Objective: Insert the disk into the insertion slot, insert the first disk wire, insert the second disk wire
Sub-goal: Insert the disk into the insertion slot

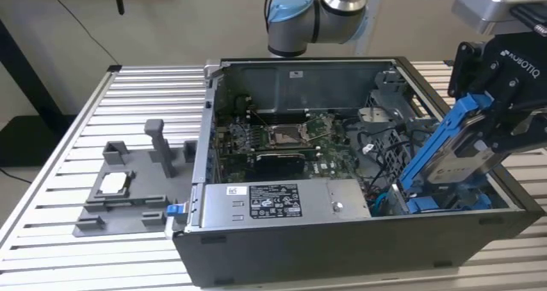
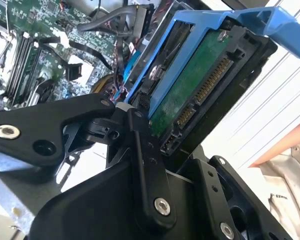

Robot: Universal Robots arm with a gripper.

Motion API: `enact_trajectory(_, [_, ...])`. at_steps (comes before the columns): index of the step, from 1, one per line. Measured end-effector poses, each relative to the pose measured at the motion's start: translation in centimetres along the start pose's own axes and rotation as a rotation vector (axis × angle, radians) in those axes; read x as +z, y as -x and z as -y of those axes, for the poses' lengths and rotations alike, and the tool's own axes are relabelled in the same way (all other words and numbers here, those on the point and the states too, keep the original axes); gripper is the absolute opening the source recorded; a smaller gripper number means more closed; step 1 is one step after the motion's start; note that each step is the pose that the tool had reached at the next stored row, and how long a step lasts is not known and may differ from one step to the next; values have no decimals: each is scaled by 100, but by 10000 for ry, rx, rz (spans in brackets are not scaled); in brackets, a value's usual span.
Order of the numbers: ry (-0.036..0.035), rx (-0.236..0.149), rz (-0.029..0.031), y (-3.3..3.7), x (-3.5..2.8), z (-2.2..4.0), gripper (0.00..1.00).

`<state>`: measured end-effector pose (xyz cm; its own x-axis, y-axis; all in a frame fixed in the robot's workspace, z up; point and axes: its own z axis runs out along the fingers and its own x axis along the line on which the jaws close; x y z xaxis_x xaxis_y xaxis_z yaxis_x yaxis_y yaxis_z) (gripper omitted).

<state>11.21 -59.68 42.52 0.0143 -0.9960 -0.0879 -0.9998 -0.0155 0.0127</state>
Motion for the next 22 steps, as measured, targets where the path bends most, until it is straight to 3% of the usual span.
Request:
enact_trajectory(9, [0,-6,57,30,70,35,33])
enact_trajectory(22, [2,-6,58,26,181,47,33])
